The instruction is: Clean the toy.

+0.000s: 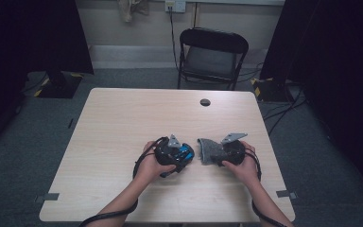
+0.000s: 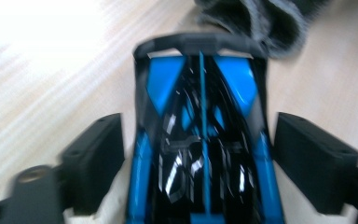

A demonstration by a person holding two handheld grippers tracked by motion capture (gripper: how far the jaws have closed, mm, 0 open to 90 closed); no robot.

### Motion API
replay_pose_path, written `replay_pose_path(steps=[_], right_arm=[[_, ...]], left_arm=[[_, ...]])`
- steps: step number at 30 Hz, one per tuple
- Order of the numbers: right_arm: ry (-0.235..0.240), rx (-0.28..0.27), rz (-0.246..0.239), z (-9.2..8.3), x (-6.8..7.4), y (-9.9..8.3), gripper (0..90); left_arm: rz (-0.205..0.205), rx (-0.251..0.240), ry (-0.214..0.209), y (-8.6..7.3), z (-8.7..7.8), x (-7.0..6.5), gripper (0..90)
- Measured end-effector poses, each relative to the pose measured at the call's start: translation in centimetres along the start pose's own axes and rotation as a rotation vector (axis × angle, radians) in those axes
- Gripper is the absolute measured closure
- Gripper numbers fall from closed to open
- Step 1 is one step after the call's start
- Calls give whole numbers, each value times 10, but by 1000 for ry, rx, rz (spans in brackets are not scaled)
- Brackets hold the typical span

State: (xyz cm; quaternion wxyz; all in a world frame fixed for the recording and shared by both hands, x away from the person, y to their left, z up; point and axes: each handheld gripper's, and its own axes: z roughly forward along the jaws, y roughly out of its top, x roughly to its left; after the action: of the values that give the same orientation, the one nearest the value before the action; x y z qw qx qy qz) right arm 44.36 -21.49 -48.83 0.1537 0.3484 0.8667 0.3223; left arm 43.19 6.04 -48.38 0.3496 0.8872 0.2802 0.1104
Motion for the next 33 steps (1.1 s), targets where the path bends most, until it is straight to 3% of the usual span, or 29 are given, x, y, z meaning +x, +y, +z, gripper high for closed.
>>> replay_pose_path(steps=[5, 9, 14, 16, 23, 28, 33], right_arm=[[-1, -2, 0, 0, 0, 0, 287], [2, -2, 1, 0, 0, 0, 287], [1, -5, 1, 0, 0, -1, 287], [1, -7, 1, 0, 0, -1, 288], [0, -8, 1, 0, 0, -1, 288], [-2, -5, 3, 0, 0, 0, 291], [-9, -7, 5, 0, 0, -1, 319]], left_arm=[[-28, 3, -5, 5, 10, -1, 161], [-16, 22, -4, 7, 19, -6, 167], [-34, 19, 13, 9, 20, -7, 183], [-39, 9, 18, 8, 18, -6, 246], [-16, 27, 9, 10, 13, -7, 253], [-36, -15, -33, 11, -1, -4, 254], [-44, -65, -48, 13, -15, 0, 255]])
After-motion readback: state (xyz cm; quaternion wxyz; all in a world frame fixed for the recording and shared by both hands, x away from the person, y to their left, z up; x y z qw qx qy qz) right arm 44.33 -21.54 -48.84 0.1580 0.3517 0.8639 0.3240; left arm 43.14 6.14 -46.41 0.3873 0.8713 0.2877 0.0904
